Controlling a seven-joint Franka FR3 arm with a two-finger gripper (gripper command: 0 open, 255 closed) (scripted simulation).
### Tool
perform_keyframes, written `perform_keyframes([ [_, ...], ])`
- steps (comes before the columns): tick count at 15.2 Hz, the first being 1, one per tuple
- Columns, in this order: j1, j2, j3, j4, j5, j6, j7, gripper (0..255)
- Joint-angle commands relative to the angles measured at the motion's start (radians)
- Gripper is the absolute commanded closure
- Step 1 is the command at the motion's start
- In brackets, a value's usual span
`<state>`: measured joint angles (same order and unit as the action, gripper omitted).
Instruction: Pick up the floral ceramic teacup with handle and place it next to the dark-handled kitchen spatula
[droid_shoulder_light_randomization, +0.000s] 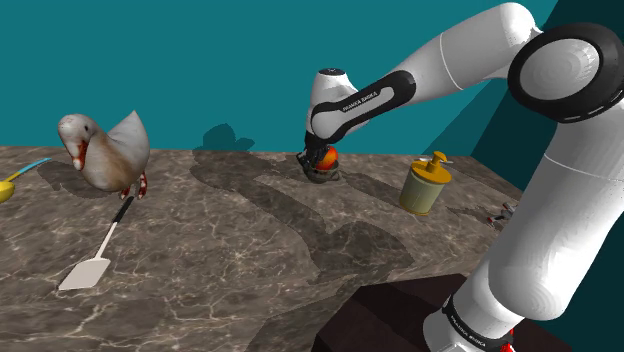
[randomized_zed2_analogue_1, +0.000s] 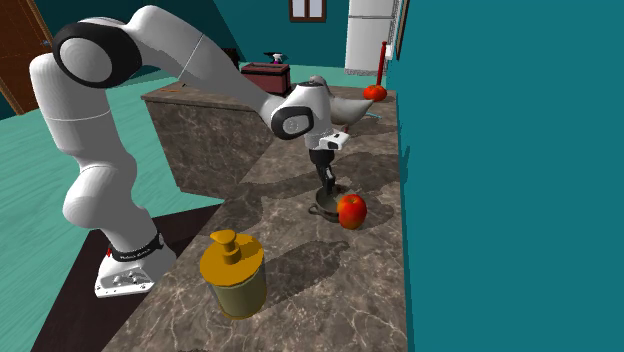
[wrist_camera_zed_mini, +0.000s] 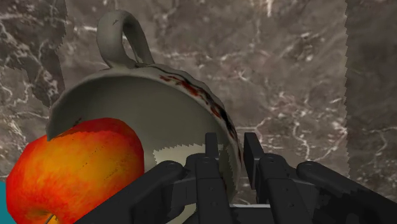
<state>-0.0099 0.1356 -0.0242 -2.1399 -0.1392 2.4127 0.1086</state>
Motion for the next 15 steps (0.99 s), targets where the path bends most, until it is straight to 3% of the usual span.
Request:
perform_keyframes([
  [1, 0.0, 0.0, 0.0, 0.0, 0.0, 0.0, 0.0, 255],
  [5, 0.0, 0.0, 0.0, 0.0, 0.0, 0.0, 0.0, 255],
  [15, 0.001, -0.068, 0.003, 0.058, 0.013, -0.125, -0.018, 255],
])
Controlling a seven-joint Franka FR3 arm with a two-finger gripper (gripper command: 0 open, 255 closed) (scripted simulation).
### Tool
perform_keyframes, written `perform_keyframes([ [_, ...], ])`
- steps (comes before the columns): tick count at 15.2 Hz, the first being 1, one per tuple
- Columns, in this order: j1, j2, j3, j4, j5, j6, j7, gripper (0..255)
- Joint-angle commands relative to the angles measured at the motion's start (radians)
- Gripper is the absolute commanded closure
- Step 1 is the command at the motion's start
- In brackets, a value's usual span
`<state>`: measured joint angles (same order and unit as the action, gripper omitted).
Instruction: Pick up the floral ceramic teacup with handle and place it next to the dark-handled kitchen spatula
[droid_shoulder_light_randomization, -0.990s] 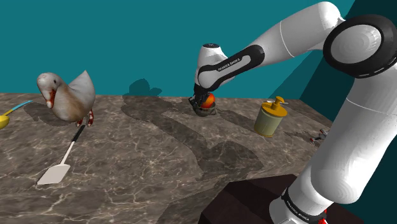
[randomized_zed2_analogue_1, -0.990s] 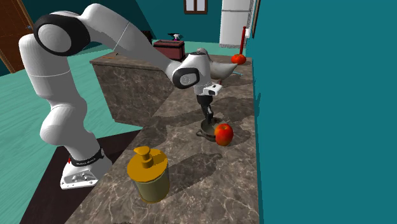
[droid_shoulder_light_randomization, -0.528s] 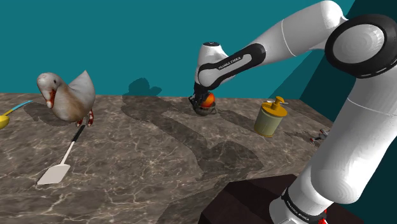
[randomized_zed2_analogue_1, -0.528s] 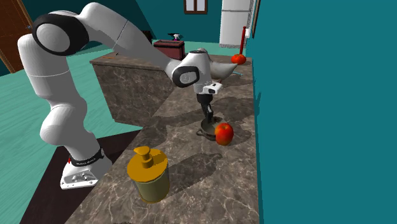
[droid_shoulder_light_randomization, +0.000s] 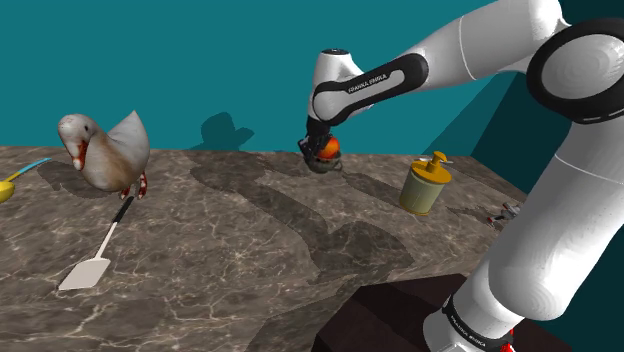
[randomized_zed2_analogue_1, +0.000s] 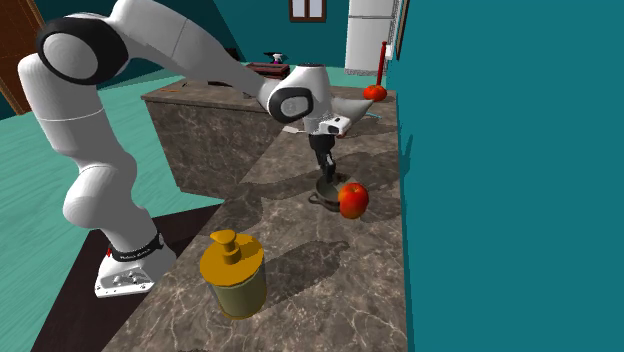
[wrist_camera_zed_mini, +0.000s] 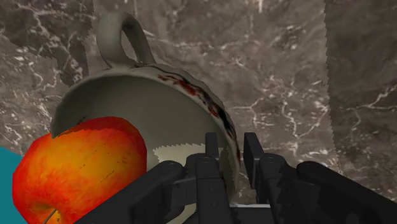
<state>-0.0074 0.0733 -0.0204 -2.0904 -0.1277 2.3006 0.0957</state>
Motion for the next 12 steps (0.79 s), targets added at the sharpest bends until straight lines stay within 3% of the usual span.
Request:
perform_keyframes([
  [1, -0.001, -0.011, -0.001, 0.016, 0.003, -0.026, -0.007, 255],
  [12, 0.0, -0.061, 0.001, 0.107, 0.013, -0.166, -0.023, 255],
])
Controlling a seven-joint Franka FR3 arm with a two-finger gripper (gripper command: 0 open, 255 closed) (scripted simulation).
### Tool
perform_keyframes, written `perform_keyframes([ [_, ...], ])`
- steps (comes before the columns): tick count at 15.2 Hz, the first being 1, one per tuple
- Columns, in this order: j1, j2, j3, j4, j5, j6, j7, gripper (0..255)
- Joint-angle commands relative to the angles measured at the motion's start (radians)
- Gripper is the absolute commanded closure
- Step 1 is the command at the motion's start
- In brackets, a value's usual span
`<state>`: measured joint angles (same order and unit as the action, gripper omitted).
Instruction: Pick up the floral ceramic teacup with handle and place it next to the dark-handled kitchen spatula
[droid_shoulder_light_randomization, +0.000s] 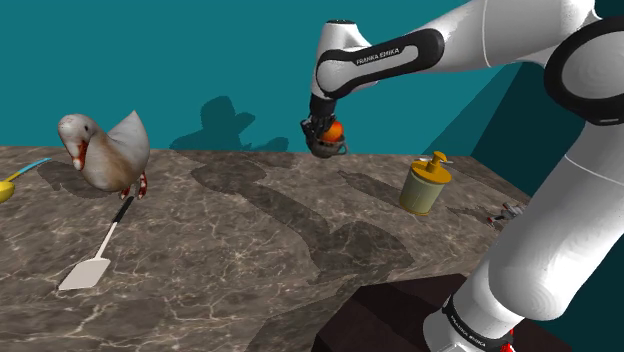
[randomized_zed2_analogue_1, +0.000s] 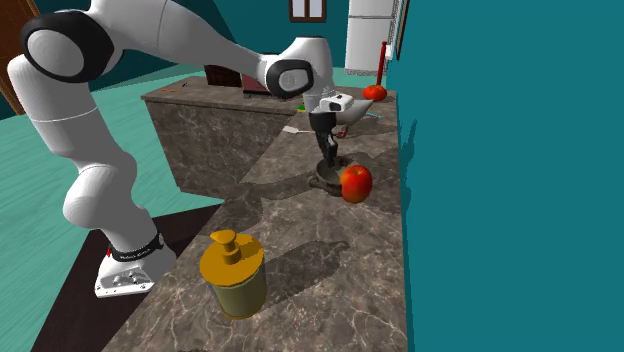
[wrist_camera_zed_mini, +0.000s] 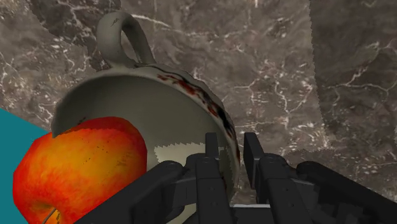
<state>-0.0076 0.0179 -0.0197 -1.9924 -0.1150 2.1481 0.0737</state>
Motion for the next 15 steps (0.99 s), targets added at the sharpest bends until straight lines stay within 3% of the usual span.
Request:
perform_keyframes([
  [1, 0.001, -0.009, 0.001, 0.019, 0.001, -0.027, -0.002, 255],
  [7, 0.001, -0.024, 0.001, 0.075, 0.005, -0.098, -0.01, 255],
  [15, 0.096, 0.009, 0.094, 0.121, -0.022, -0.133, 0.185, 255],
])
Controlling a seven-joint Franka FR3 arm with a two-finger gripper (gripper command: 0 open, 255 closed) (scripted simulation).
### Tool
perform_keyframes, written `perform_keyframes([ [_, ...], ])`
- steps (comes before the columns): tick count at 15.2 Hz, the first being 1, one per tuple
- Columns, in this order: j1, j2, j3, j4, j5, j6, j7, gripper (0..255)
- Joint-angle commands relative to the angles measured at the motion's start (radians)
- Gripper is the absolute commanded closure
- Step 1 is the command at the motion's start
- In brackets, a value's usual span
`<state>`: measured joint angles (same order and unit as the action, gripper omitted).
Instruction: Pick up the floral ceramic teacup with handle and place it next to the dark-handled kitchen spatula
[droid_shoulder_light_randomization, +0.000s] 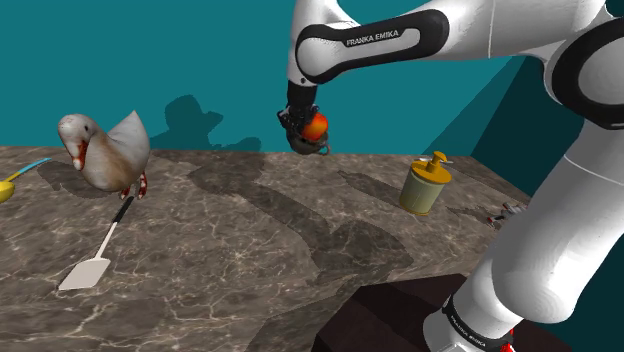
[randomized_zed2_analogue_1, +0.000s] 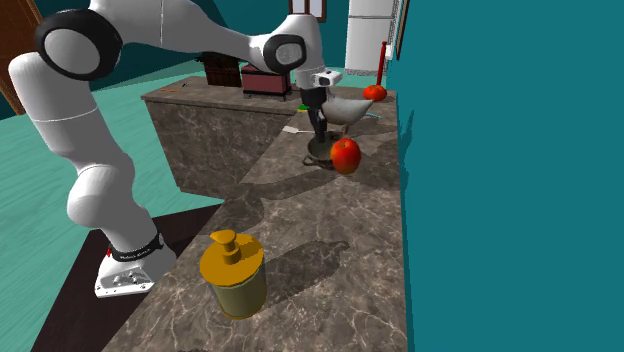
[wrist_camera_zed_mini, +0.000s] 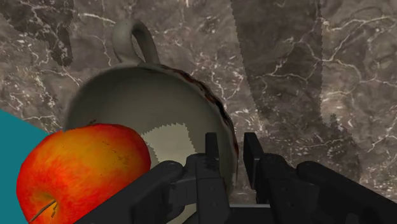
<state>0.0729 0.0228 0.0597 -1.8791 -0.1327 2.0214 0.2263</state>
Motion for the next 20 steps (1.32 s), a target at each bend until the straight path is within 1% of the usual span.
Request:
perform_keyframes([
  [1, 0.027, 0.012, 0.025, 0.019, -0.008, -0.012, 0.056, 255],
  [6, 0.088, 0.068, 0.078, 0.093, -0.03, -0.047, 0.173, 255],
  [10, 0.141, 0.13, 0.116, 0.176, -0.052, -0.083, 0.263, 255],
  [14, 0.198, 0.207, 0.147, 0.282, -0.078, -0.127, 0.349, 255],
  [17, 0.249, 0.282, 0.167, 0.387, -0.101, -0.171, 0.413, 255],
  [20, 0.248, 0.283, 0.165, 0.349, -0.104, -0.132, 0.419, 255],
])
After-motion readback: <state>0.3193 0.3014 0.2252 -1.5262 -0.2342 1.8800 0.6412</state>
